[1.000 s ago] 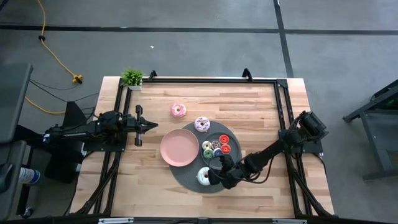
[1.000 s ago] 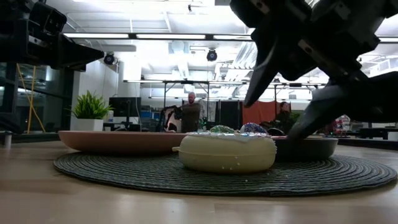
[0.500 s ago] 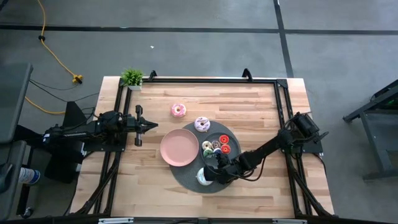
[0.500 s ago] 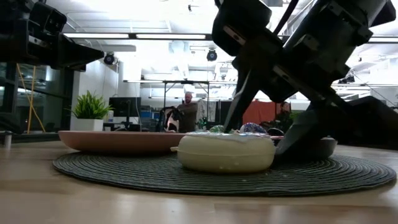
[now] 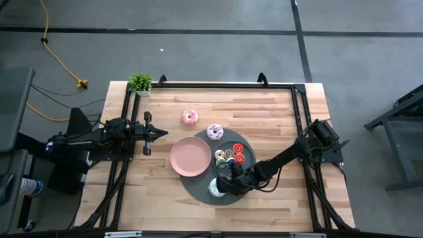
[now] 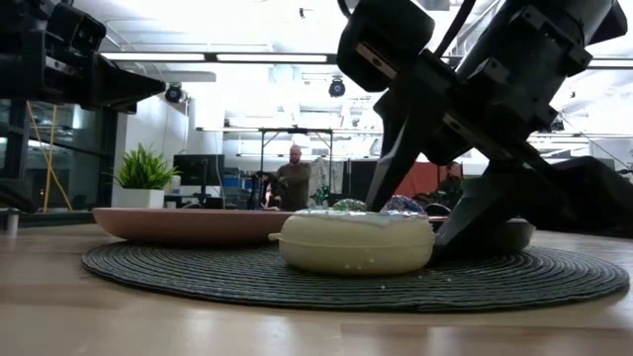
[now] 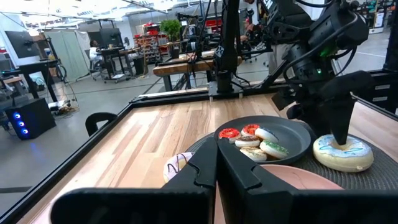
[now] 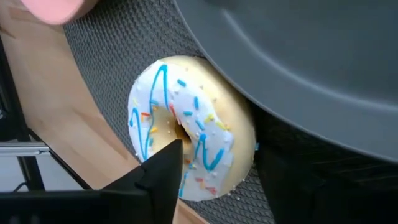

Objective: Pick & Place donuts
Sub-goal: Put the big white donut on the pink plate

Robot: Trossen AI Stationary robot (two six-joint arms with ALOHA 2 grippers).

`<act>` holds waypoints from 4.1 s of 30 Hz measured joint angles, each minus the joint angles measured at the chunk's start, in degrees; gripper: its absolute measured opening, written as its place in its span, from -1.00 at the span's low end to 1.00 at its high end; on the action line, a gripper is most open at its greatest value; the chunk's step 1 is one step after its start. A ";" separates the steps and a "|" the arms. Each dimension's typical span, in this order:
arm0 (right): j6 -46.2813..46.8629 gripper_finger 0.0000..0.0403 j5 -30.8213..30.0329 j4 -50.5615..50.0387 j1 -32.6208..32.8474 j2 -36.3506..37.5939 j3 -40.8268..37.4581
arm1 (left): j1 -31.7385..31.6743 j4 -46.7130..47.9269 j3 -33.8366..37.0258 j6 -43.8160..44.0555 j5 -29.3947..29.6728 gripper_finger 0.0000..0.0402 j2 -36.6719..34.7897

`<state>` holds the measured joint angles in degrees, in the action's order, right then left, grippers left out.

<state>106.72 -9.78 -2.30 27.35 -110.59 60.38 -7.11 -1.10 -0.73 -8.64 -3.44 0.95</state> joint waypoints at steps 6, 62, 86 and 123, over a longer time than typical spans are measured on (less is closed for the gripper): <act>-1.61 -0.27 0.37 0.08 0.00 -0.04 -0.04 | 0.01 0.00 0.00 -0.01 0.00 -1.00 0.00; -41.89 -0.55 4.72 -35.05 -12.94 -0.26 37.27 | -0.01 0.00 0.00 0.00 0.00 -1.00 0.01; -55.75 -0.56 14.39 -43.34 -21.24 -21.15 56.08 | 0.00 0.00 0.00 -0.02 0.00 -1.00 0.01; -61.80 -0.56 14.95 -48.49 -21.04 -25.31 58.80 | 0.02 0.00 0.00 -0.02 0.00 -1.00 0.01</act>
<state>44.93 5.18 -50.78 6.31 -135.90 119.17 -7.09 -1.10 -0.73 -8.67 -3.44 0.95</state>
